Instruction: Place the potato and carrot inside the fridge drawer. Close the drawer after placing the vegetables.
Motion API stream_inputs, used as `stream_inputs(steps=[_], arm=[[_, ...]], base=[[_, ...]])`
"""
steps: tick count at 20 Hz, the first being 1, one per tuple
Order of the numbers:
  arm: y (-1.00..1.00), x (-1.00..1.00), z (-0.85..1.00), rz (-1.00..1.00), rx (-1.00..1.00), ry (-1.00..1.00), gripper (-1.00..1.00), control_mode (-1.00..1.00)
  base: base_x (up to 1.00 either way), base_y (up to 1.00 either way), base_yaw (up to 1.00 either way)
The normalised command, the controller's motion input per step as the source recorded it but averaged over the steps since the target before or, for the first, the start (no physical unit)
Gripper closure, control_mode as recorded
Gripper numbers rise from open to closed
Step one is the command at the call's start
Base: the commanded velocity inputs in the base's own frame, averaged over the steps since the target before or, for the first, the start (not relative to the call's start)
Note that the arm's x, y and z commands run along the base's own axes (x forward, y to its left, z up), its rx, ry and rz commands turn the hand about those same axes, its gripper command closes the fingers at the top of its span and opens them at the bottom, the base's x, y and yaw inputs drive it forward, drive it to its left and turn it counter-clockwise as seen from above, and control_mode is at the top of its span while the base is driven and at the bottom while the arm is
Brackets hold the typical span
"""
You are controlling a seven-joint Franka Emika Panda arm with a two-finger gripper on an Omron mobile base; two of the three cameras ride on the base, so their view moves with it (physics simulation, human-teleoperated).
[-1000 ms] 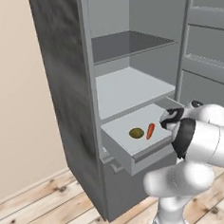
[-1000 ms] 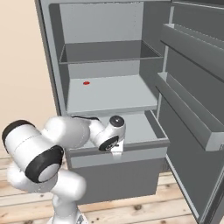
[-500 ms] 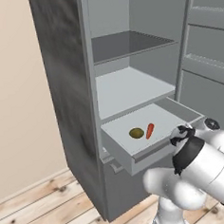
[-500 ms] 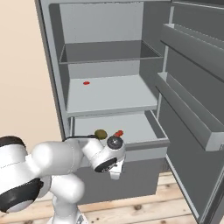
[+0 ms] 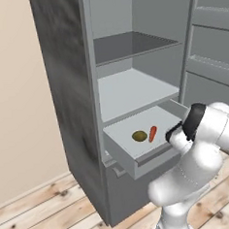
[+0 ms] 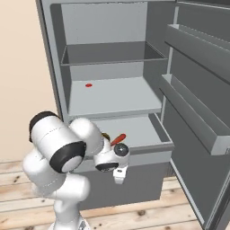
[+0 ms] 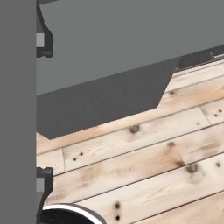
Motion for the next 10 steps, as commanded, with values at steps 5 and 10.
stream_inputs(steps=[5, 10], arm=[[0.3, 1.0, -0.17, 0.03, 0.11, -0.01, -1.0, -1.0], [0.44, 1.0, 0.0, 0.01, 0.06, -0.06, -1.0, -1.0]], base=[[0.0, 0.0, 0.0], [0.0, 0.0, 0.0]])
